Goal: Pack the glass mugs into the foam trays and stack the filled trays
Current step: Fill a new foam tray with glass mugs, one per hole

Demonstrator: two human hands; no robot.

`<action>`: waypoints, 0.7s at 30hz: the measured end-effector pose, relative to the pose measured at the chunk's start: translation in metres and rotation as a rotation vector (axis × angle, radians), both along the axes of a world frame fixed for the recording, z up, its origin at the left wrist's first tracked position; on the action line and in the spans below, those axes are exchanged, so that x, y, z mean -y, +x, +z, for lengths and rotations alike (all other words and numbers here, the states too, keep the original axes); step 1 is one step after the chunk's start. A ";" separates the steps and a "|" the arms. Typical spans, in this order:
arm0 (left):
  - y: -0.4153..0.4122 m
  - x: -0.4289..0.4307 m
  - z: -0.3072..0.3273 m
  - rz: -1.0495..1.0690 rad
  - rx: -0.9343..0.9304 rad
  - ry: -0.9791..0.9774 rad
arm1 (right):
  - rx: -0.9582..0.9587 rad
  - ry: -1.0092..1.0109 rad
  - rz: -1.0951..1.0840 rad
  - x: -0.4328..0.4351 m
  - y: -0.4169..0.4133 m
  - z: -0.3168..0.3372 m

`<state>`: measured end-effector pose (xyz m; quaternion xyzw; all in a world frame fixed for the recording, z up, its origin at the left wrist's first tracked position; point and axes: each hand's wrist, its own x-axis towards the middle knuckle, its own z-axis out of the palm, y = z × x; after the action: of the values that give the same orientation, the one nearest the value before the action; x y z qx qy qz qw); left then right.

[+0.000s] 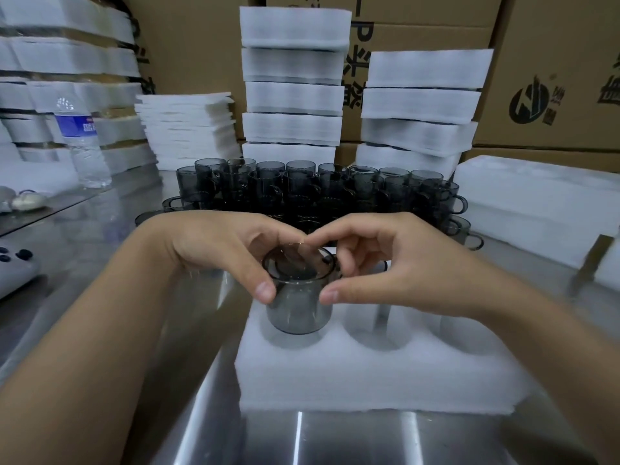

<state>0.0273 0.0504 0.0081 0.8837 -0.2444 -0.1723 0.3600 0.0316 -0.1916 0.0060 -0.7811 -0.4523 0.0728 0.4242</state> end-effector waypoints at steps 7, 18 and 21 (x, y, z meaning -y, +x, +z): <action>-0.002 0.003 0.001 -0.003 -0.020 -0.036 | -0.024 0.007 0.015 0.001 0.000 0.000; -0.003 0.002 0.001 -0.075 -0.087 -0.159 | -0.102 0.037 0.062 0.003 0.002 -0.002; -0.002 0.006 0.005 -0.154 -0.141 -0.191 | -0.100 0.023 0.068 0.002 0.002 -0.003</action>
<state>0.0252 0.0447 0.0127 0.8096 -0.3010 -0.2371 0.4446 0.0340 -0.1933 0.0030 -0.7557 -0.4578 0.1207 0.4526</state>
